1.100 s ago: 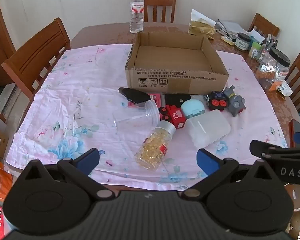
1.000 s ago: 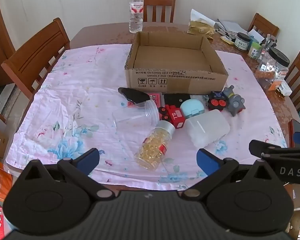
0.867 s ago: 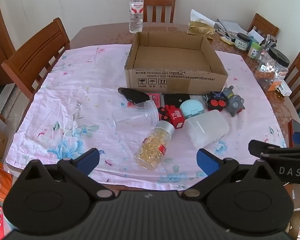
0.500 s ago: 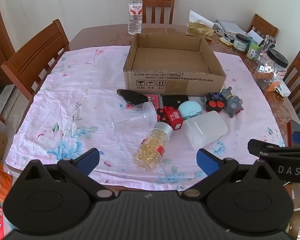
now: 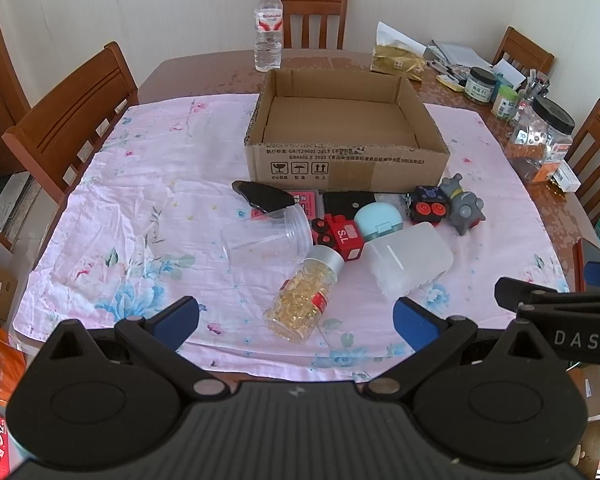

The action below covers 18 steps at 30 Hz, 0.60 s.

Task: Organize rigid objects

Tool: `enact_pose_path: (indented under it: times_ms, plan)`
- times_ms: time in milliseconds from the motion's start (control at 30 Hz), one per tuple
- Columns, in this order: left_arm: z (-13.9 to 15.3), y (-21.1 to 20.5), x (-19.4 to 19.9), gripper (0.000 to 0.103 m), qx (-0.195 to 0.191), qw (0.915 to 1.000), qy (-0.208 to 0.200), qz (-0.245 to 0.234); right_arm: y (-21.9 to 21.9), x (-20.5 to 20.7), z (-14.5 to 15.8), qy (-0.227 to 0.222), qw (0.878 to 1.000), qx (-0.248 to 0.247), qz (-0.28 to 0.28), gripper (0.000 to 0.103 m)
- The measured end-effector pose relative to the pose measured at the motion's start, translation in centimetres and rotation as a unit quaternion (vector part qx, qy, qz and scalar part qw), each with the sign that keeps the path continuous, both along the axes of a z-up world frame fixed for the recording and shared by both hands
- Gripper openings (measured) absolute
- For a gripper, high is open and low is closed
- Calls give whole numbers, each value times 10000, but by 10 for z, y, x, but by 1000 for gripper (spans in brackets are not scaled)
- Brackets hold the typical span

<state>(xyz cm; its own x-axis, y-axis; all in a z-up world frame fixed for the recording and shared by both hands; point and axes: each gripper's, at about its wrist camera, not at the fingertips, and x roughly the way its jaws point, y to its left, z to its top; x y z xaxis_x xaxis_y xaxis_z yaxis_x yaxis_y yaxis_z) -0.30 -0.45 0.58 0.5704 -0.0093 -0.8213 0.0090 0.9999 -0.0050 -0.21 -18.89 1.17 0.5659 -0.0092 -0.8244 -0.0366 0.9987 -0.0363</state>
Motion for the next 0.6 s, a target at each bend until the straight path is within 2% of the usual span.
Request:
enact_pose_path:
  times_ms: [600]
  plan:
    - [2,-1,-2,103,-9,10000,-35,-35,2,-1,1,-29,10000,-3,-8,103]
